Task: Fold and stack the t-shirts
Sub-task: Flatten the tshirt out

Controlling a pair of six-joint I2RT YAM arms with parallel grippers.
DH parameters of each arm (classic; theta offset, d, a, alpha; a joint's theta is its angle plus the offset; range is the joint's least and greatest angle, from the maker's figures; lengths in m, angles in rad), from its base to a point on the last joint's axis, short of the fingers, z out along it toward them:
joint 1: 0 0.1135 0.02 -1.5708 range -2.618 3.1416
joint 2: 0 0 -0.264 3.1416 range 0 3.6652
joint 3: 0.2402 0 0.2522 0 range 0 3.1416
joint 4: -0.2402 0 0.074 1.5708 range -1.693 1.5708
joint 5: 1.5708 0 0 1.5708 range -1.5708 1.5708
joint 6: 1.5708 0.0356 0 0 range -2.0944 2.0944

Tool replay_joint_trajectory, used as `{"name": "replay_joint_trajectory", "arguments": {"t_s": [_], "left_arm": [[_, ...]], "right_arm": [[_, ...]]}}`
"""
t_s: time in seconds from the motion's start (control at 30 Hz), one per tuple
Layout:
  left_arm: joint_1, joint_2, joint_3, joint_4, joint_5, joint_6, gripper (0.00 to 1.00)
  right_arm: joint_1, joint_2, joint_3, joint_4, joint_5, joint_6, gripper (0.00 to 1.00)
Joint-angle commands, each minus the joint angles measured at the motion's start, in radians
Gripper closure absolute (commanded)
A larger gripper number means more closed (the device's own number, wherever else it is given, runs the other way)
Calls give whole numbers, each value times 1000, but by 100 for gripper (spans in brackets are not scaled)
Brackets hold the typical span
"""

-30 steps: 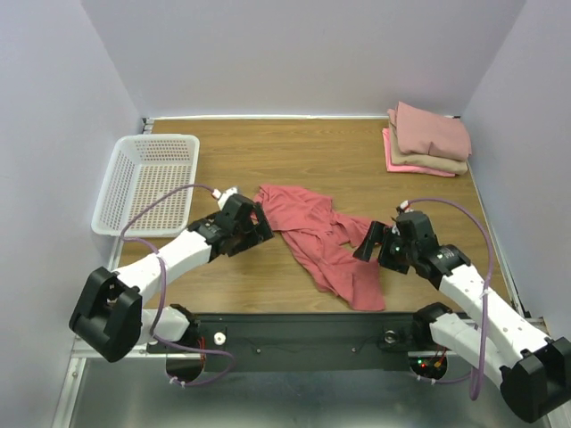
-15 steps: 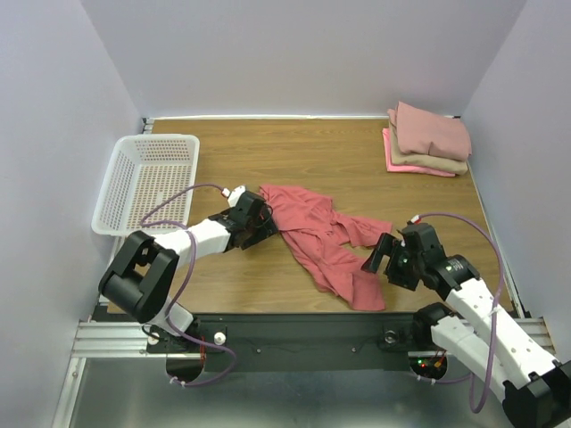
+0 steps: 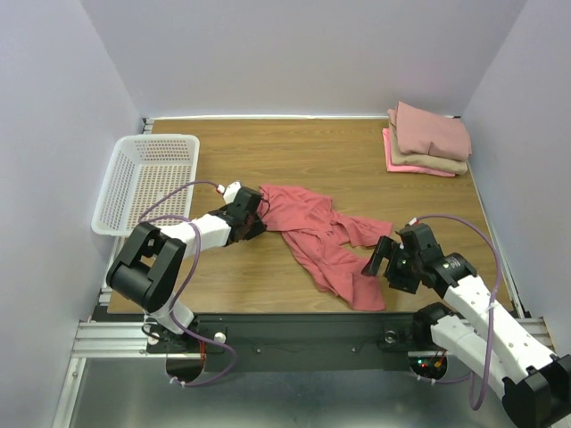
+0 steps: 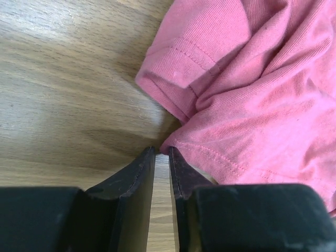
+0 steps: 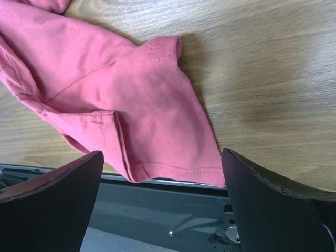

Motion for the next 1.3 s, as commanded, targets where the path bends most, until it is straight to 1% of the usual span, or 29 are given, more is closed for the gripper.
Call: {"name": "replay_joint_trajectory", "arguments": {"t_s": [0.0, 0.17, 0.2, 0.23, 0.4, 0.47, 0.53, 0.63, 0.73, 1.0, 1.13, 1.27], "left_arm": [[8, 15, 36, 12, -24, 23, 71], [8, 9, 35, 48, 5, 45, 68], [8, 5, 30, 71, 5, 49, 66], [8, -1, 22, 84, 4, 64, 61], [10, -17, 8, 131, -17, 121, 56], [10, -17, -11, 180, -7, 146, 56], [13, -6, -7, 190, 5, 155, 58], [13, 26, 1, 197, 30, 161, 67], [13, 31, -7, 197, 70, 164, 73], [13, -109, -103, 167, 93, 146, 72], [13, -95, -120, 190, 93, 147, 71], [13, -32, -78, 210, 120, 158, 71]], "right_arm": [[7, 3, -3, -9, -16, 1, 0], [9, 1, -12, -21, -13, 6, 0], [7, -2, -14, -22, -6, 7, 0], [7, -2, -12, -21, -3, 7, 0], [7, 4, -7, -24, -2, 4, 0], [7, 4, -4, -24, 1, 4, 0], [7, 4, -1, -24, 7, 4, 0], [7, 11, 2, -26, 10, 6, 0], [7, 12, 5, -29, 12, 6, 0], [7, 17, 2, -29, 21, 12, 0], [7, 14, 5, -27, 26, 10, 0], [7, 1, 6, -30, 26, 9, 0]]}}
